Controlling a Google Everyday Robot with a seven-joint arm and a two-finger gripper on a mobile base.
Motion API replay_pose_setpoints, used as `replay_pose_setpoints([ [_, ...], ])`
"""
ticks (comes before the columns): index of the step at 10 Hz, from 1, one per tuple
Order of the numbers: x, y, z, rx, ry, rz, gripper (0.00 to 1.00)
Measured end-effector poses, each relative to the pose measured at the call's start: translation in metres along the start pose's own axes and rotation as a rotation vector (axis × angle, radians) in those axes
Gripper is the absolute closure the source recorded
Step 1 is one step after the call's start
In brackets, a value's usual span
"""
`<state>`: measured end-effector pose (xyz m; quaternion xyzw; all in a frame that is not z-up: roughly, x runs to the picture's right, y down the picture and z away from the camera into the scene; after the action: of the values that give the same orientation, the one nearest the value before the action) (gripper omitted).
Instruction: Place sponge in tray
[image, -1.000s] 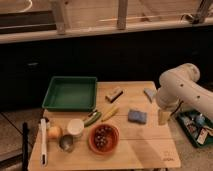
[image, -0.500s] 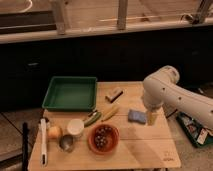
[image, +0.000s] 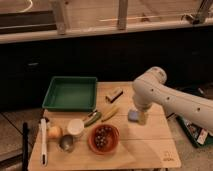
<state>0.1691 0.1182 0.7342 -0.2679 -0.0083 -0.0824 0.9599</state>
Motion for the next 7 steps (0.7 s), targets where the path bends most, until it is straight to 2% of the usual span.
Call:
replay_pose_setpoints([
  [3,0.001,-0.007,-0.006,0.016,-0.002,-0.019,0.28],
  [5,-0.011,-0.014,-0.011,0.021,-0.011,-0.039,0.23],
  [7,-0.009,-0.017,-0.004,0.024,-0.017,-0.058,0.23],
])
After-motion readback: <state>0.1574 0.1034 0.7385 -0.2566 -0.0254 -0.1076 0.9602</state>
